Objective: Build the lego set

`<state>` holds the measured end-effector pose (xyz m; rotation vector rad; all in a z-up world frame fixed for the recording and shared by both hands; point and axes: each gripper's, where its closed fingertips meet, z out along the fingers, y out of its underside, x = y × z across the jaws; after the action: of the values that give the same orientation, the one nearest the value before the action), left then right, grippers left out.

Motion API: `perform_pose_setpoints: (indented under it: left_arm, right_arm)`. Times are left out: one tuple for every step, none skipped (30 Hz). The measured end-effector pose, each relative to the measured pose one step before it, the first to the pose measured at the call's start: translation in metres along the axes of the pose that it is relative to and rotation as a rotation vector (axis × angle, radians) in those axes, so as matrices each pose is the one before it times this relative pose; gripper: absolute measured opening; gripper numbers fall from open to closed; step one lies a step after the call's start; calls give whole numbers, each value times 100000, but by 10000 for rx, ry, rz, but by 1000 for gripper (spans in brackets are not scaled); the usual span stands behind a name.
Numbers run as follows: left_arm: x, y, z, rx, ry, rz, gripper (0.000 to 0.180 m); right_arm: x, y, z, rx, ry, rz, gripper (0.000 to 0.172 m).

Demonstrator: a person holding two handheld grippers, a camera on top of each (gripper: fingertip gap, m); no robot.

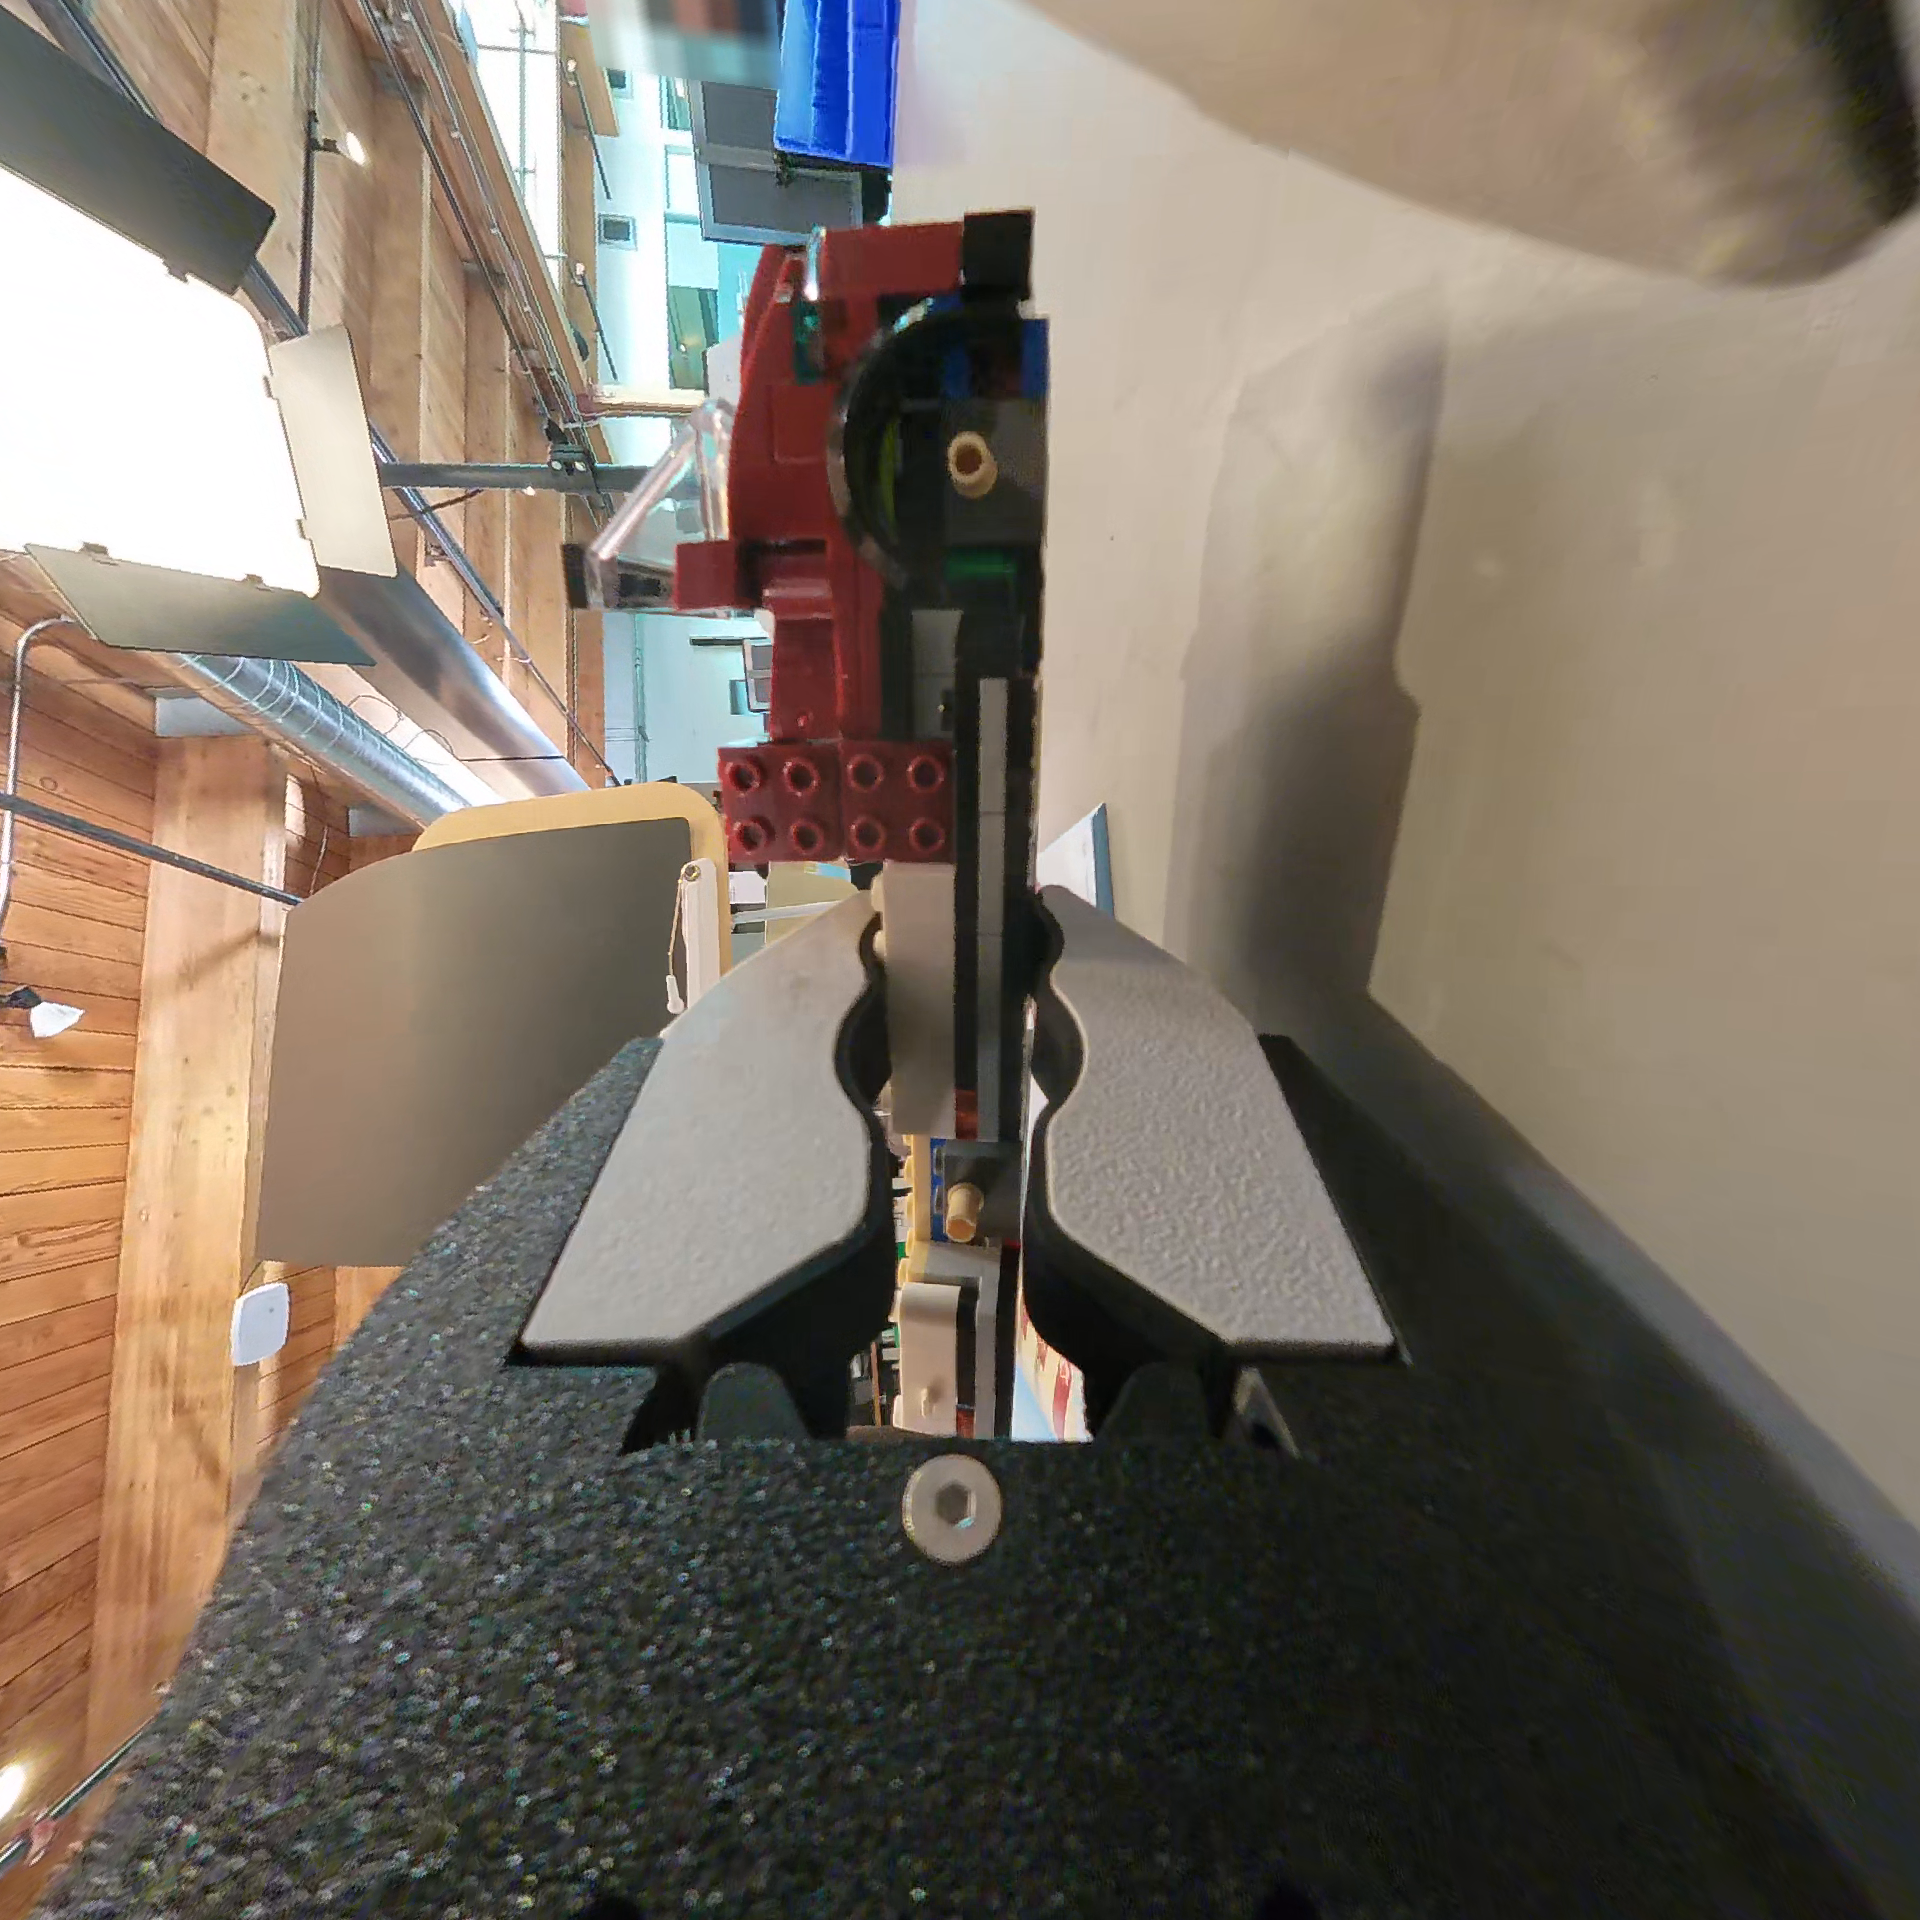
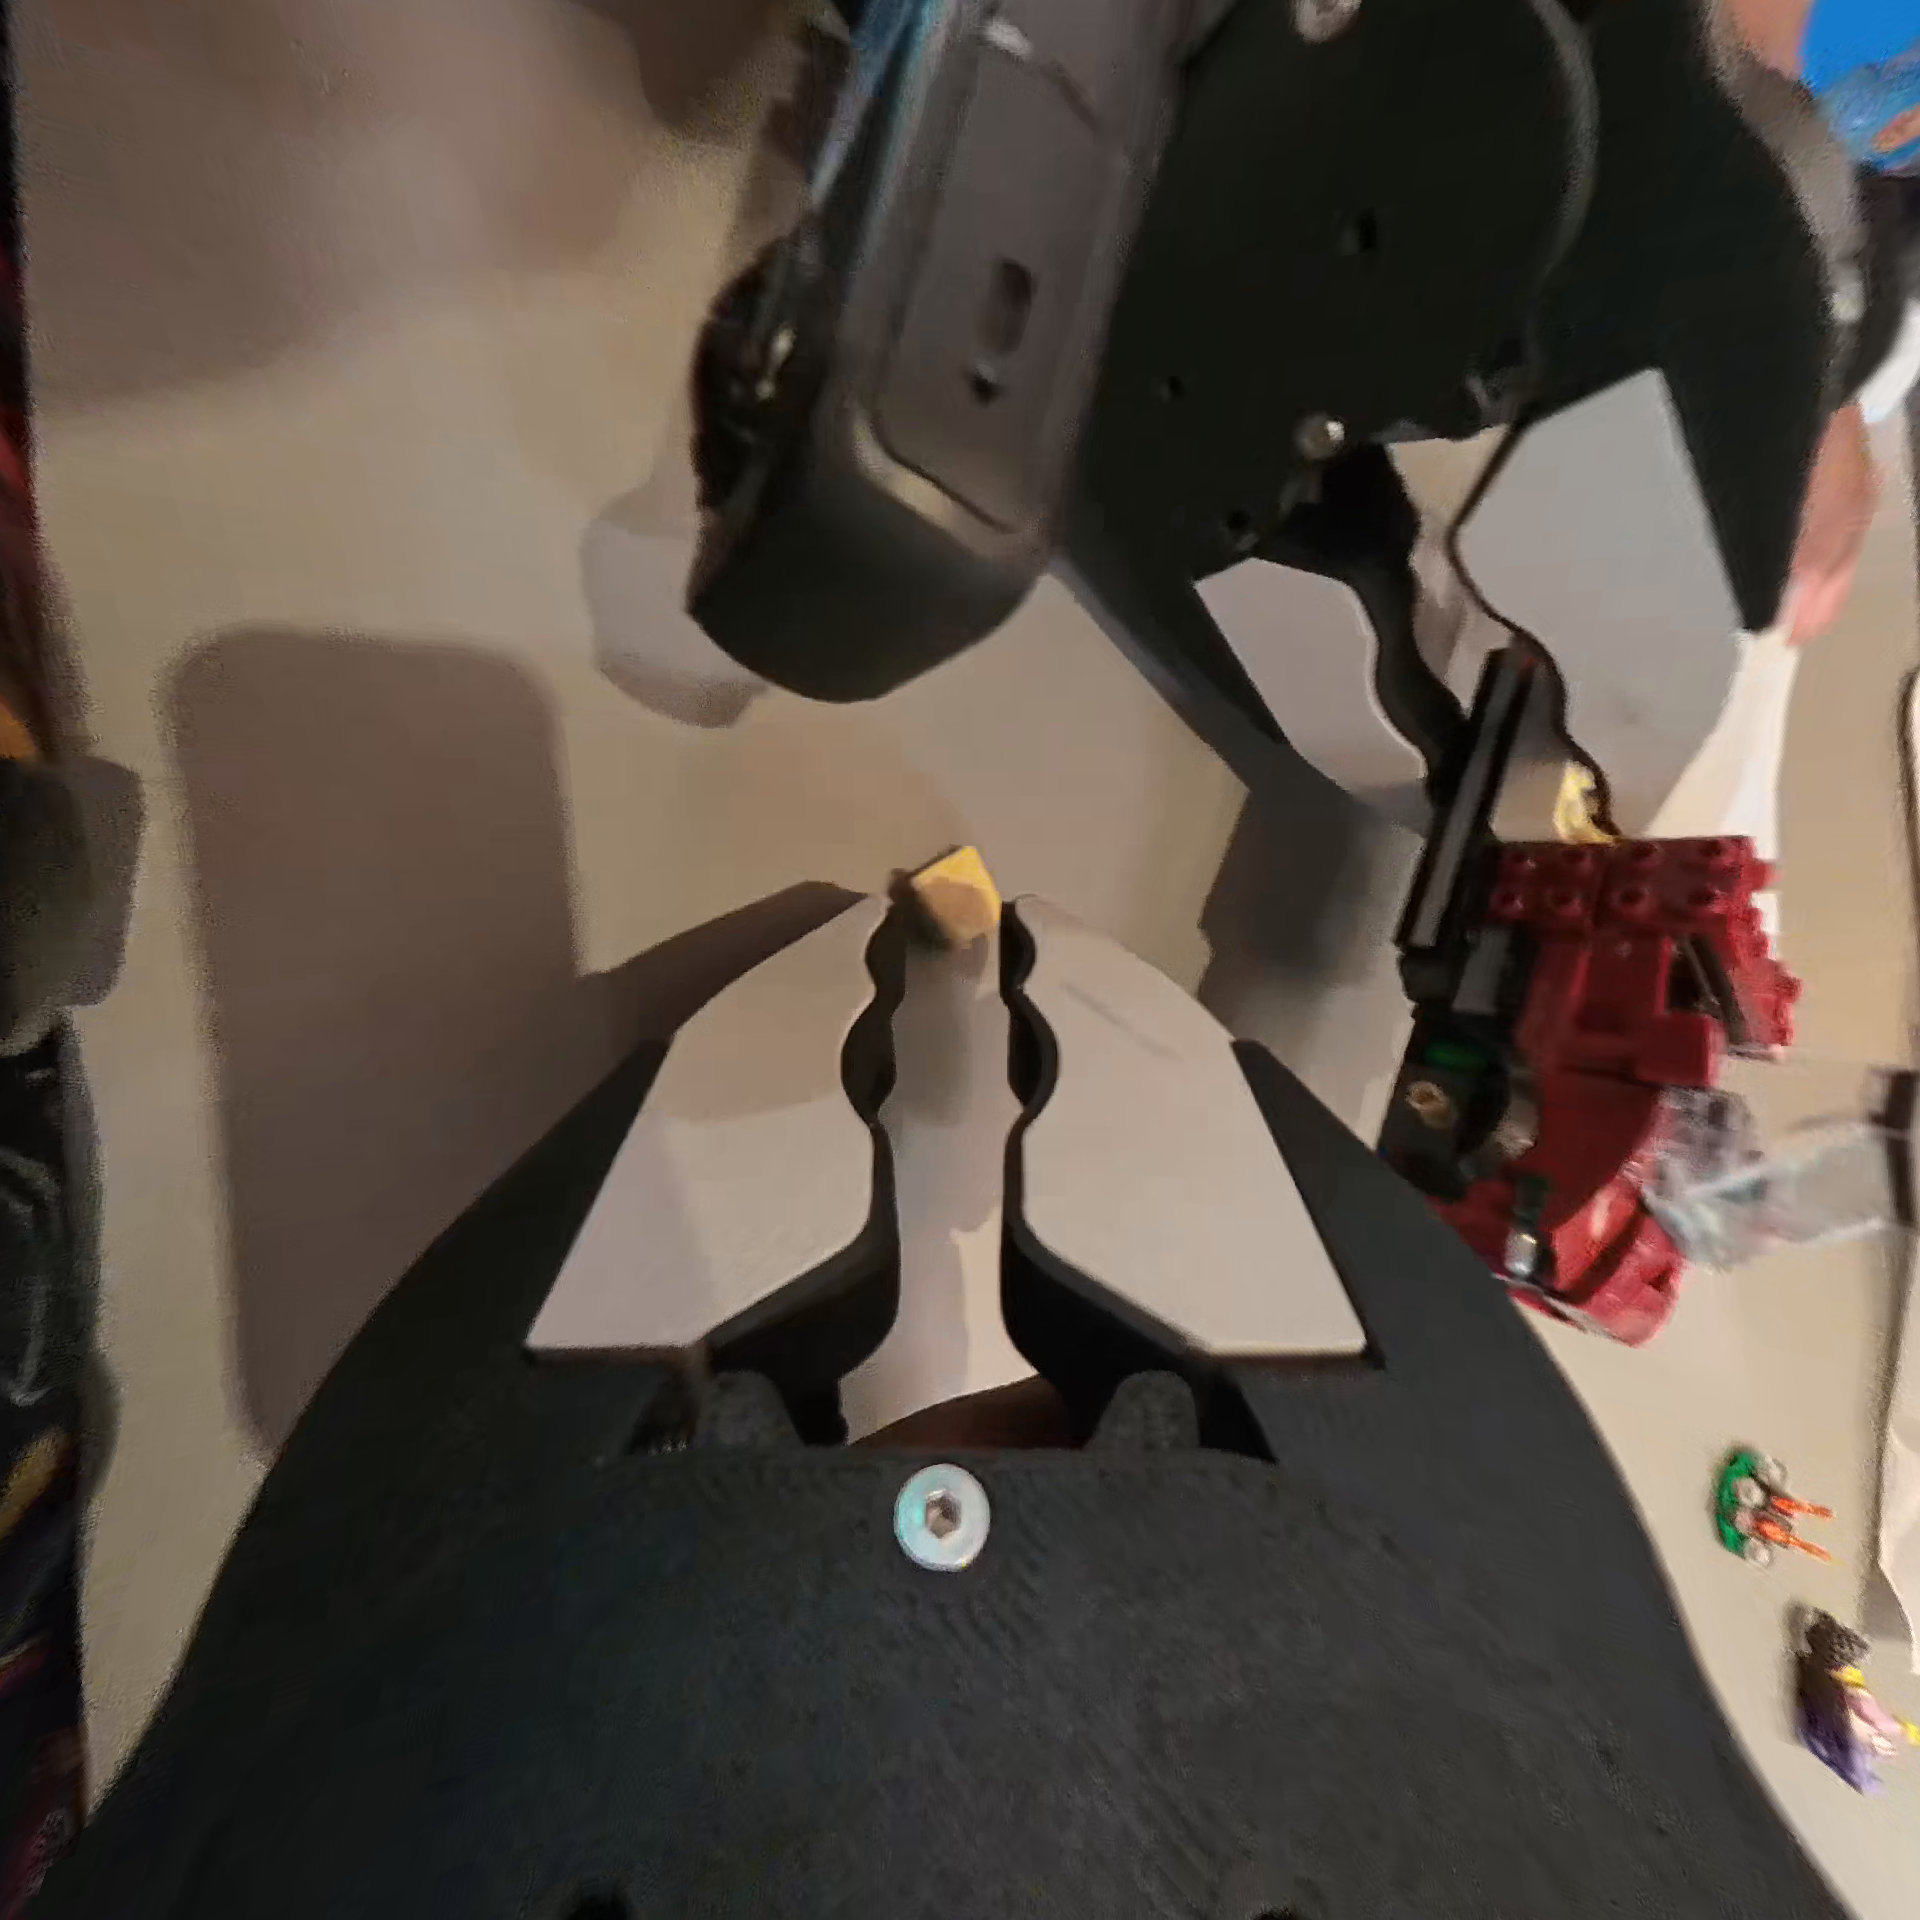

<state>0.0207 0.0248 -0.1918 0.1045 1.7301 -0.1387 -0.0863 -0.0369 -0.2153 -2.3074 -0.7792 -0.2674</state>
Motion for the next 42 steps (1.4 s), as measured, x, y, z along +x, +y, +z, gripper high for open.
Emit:
perform_pose_setpoints:
  left_arm:
    - [26, 7, 17, 4, 21, -31, 23]
    - [24, -8, 20, 0, 12, -30, 23]
    - [24, 4, 26, 0, 21, -29, 23]
    - [32, -10, 24, 2, 16, -6, 23]
    - [8, -18, -3, 5, 4, 12, 23]
    - [-1, -28, 1, 13, -1, 2, 23]
    - [2, -36, 21, 14, 5, -10, 23]
    - [-2, -40, 32, 11, -1, -3, 23]
    - [15, -47, 37, 9, 1, 19, 23]
    - [44, -53, 35, 13, 11, 39, 23]
    - [58, -53, 39, 14, 10, 46, 23]
    - [31, -59, 51, 26, 10, 38, 23]
    - [7, -35, 53, 31, 7, 10, 23]
    - [35, -27, -24, 23, 16, -11, 23]
    - [18, 35, -29, 15, 3, -13, 23]
    - [-18, -2, -52, 9, -5, -28, 23]
    - [-140, 107, -56, 10, 9, -34, 23]
    - [-79, 94, -46, -8, -4, -19, 24]
    - [-81, 126, -26, -21, -7, -16, 24]
    - [-52, 88, -66, -21, 3, 1, 23]
    - [-106, 132, -91, -19, -2, 0, 23]
    - [-52, 127, -83, -15, 5, -22, 23]
    - [-41, 95, -57, -10, 15, -35, 23]
    - [-79, 121, -62, -15, -5, -7, 23]
    - [-23, 134, -12, -25, 14, -7, 23]
    - [-28, 140, 67, -21, 22, -19, 23]
    - [35, 143, 2, -23, 29, -36, 23]
    - [62, 116, -4, -12, 64, -51, 23]
    - [35, 89, 30, 4, 47, -35, 24]
    - [6, 84, 49, 2, 33, -27, 23]
    - [36, 4, 9, 12, 36, -29, 23]
    - [-5, 35, 39, 22, 18, -16, 23]
    - [-84, -63, 77, 29, -2, -14, 23]
    - [-24, 50, 18, 16, -18, -23, 24]
    - [-61, 63, 31, 1, -27, -37, 23]
    - [16, 40, 63, -20, -29, -26, 24]
    - [78, 115, -21, -30, -23, -3, 23]
    - [-34, 60, 82, -19, -20, -4, 23]
    - [0, 30, 94, -4, 6, -4, 23]
    - [25, 0, 89, 4, -7, -15, 23]
    - [-17, -28, 92, 9, -18, -2, 23]
    - [-37, -51, 84, 16, -14, -3, 23]
  right_arm:
    - [-331, 113, 197, -97, -180, 122, 16]
    - [-176, 148, 165, -107, -107, 172, 15]
    - [-44, 36, 29, 2, -6, 100, 15]
    - [-79, -3, -90, 16, -18, 4, 12]
    - [-66, 62, -63, -27, -3, 9, 11]
    - [-31, 67, -22, -47, 37, 37, 11]
    - [-58, 44, -19, -37, 35, -3, 11]
    - [-95, 42, -20, -53, 31, -55, 11]
    - [-107, 47, -58, -79, 37, -104, 11]
    - [-89, 65, -63, -96, 55, -148, 10]
    - [-46, 103, -52, -103, 90, -175, 10]
    - [-12, 97, -48, -94, 105, -172, 10]
    - [10, 57, -68, -64, 100, -107, 10]
    - [40, -52, -83, 24, 75, 20, 10]
    - [-3, -160, -84, 118, -2, 128, 10]
    - [-81, -173, -40, 124, -78, 169, 10]
    - [-109, -87, 40, 45, -76, 131, 9]
    - [-67, -14, 88, -23, -5, 41, 9]
    - [12, 28, 138, -47, 76, -4, 9]
    - [77, -31, 109, -11, 105, 38, 10]
    - [14, 30, 85, -44, 21, 110, 11]
    - [-23, -28, 20, 21, -28, 102, 11]
    - [-128, 2, -38, 15, -89, 34, 10]
    - [-241, 133, -12, -68, -118, -57, 7]
    - [-162, 273, 65, -137, -2, -130, 7]
    - [-37, 213, 58, -83, 119, -153, 5]
    - [-99, 66, -18, 2, 56, -55, 2]
    - [-159, 37, -63, 3, -50, 58, 1]
    - [-123, -8, -76, 38, -64, 55, 3]
    - [-119, -3, -99, 50, -78, 4, 4]
    - [39, 10, -126, 70, -8, -27, 5]
    - [391, 0, -168, 102, 150, 15, 6]
    - [585, 44, -175, 87, 176, 99, 6]
    - [611, 128, -135, 26, 108, 206, 7]
    - [506, 142, -27, -1, 11, 246, 11]
    - [378, 134, 91, -5, -32, 257, 15]
    - [210, 181, 205, -59, -84, 264, 18]
    - [-38, 235, 245, -116, -171, 231, 22]
    - [-279, 213, 259, -102, -261, 171, 24]
    - [-300, 31, 142, 13, -223, 134, 20]
    - [-292, -136, 24, 78, -201, 97, 21]
    - [-247, -77, 6, -2, -144, 45, 22]
